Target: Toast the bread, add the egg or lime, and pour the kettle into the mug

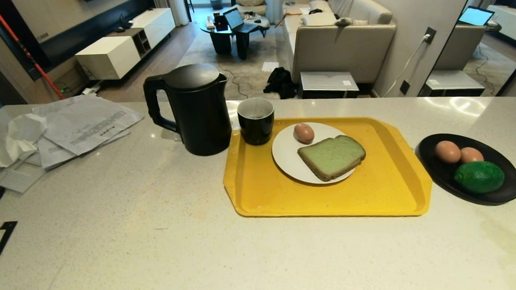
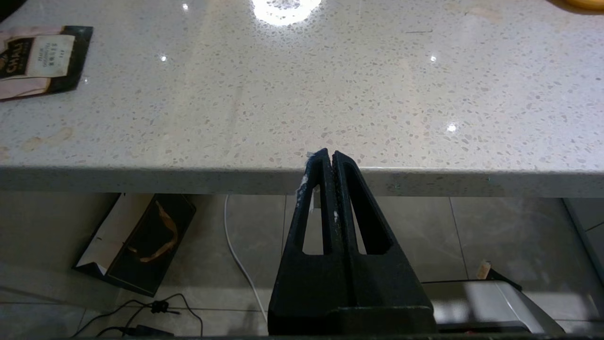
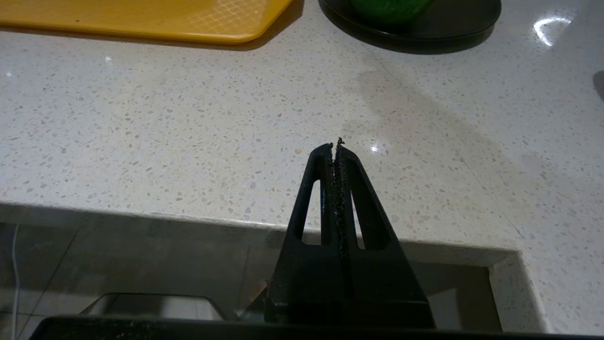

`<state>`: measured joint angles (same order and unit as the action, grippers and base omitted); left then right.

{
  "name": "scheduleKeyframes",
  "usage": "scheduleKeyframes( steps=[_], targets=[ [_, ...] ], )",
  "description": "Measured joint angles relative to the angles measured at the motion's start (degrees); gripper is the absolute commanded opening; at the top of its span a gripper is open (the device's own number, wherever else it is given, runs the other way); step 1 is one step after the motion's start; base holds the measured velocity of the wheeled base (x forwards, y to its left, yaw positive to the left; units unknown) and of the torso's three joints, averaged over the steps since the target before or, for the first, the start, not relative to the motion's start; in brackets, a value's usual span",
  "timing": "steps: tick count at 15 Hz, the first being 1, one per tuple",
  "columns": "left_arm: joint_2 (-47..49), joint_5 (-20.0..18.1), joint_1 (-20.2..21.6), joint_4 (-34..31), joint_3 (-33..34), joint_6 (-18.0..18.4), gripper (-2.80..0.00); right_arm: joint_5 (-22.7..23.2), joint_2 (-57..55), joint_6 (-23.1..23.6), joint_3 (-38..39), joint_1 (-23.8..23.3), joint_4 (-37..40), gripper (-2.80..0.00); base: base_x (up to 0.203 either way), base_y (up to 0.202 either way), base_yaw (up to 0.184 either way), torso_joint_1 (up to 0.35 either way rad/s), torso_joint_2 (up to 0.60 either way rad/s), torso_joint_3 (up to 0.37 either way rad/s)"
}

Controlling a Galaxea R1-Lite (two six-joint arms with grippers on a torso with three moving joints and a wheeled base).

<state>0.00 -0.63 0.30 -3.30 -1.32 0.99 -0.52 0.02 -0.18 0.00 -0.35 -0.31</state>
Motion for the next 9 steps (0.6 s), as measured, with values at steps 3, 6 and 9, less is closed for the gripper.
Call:
scheduleKeyframes(
  steps=[3, 6, 9],
  targets=[
    [0.0, 0.0, 0.0, 0.0, 0.0, 0.0, -2.8, 0.0, 0.0, 0.0, 0.0, 0.0, 0.0, -2.8, 0.0, 0.0, 0.0, -0.001, 0.0, 0.071],
    [0.0, 0.0, 0.0, 0.0, 0.0, 0.1, -2.8, 0.0, 0.0, 0.0, 0.0, 0.0, 0.0, -2.8, 0.0, 0.0, 0.0, 0.0, 0.0, 0.0],
    [0.0, 0.0, 0.0, 0.0, 0.0, 0.0, -2.8, 0.0, 0.0, 0.0, 0.0, 0.0, 0.0, -2.8, 0.0, 0.0, 0.0, 0.0, 0.0, 0.0]
  ],
)
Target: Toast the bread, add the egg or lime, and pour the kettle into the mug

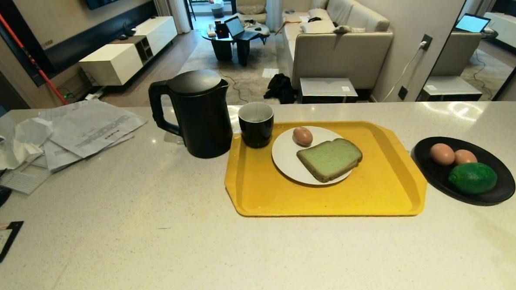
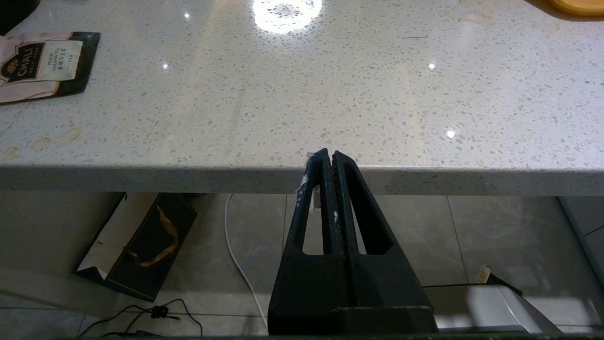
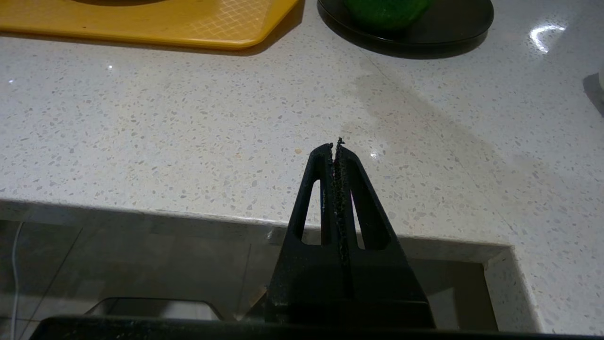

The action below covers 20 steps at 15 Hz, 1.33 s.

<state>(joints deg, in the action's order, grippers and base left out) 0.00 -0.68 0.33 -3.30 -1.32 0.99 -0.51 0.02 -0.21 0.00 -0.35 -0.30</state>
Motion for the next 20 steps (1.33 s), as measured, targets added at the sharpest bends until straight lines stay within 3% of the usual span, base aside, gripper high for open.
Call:
scheduleKeyframes(
  steps=[20],
  targets=[
    [0.0, 0.1, 0.0, 0.0, 0.0, -0.2, -2.8, 0.0, 0.0, -0.1, 0.0, 0.0, 0.0, -2.8, 0.0, 0.0, 0.0, 0.0, 0.0, 0.0]
  ],
)
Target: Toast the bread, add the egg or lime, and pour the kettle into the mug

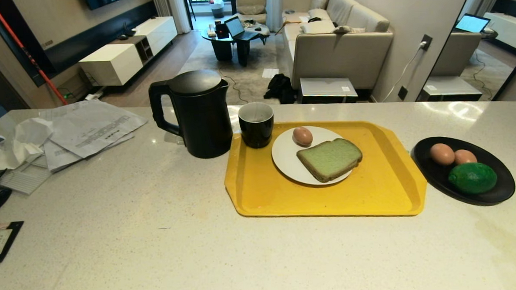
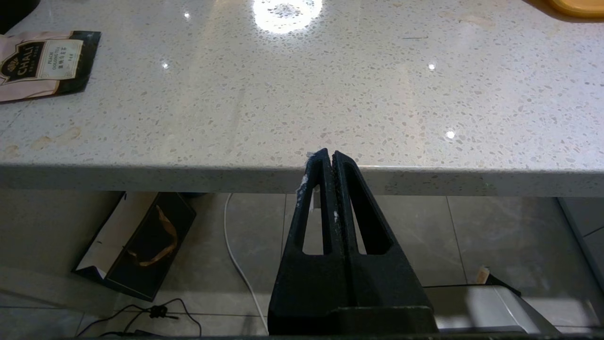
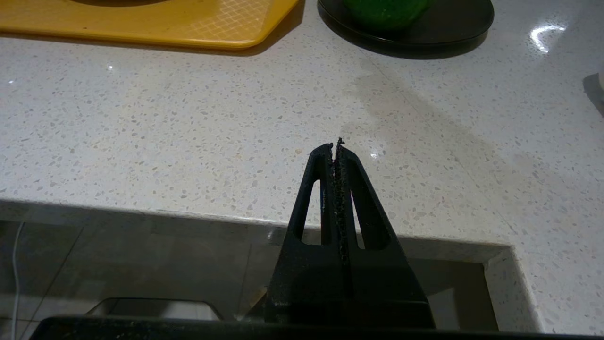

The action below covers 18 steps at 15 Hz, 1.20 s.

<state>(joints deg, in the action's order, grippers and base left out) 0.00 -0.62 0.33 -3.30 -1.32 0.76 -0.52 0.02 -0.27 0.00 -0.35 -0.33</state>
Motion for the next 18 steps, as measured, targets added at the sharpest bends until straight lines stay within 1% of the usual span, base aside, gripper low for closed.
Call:
scheduleKeyframes(
  steps=[8, 12, 18],
  targets=[
    [0.0, 0.0, 0.0, 0.0, 0.0, -0.1, -2.8, 0.0, 0.0, 0.1, 0.0, 0.0, 0.0, -2.8, 0.0, 0.0, 0.0, 0.0, 0.0, 0.0],
    [0.0, 0.0, 0.0, 0.1, 0.0, 0.0, -2.8, 0.0, 0.0, 0.0, 0.0, 0.0, -0.1, -2.8, 0.0, 0.0, 0.0, 0.208, -0.36, -0.155],
    [0.0, 0.0, 0.0, 0.0, 0.0, -0.1, -2.8, 0.0, 0.0, 0.0, 0.0, 0.0, 0.0, -2.8, 0.0, 0.0, 0.0, 0.022, -0.04, -0.017]
  ],
)
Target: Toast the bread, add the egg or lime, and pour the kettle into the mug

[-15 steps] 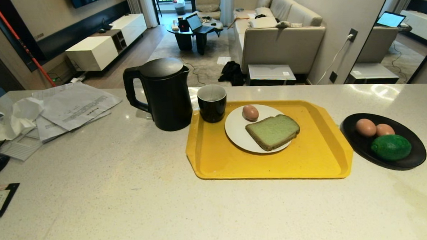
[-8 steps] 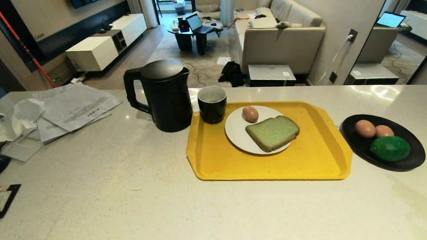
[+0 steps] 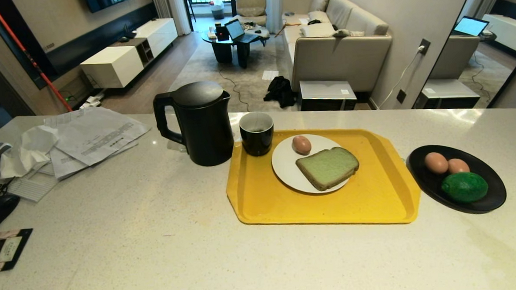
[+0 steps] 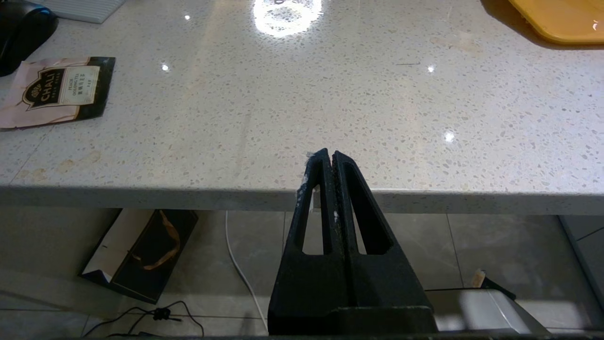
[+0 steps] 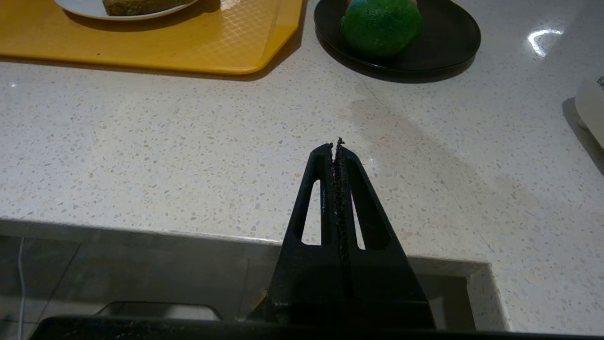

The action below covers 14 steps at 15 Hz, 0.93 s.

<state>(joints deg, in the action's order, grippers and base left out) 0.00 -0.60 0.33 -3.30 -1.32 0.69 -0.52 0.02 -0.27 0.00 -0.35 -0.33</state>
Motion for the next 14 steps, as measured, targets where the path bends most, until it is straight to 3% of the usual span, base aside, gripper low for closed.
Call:
scheduleKeyframes(
  steps=[14],
  targets=[
    [0.0, -0.1, 0.0, -0.1, 0.0, 0.2, -2.8, 0.0, 0.0, 0.1, 0.0, 0.0, 0.0, -2.8, 0.0, 0.0, 0.0, 0.0, 0.0, 0.0]
  ],
)
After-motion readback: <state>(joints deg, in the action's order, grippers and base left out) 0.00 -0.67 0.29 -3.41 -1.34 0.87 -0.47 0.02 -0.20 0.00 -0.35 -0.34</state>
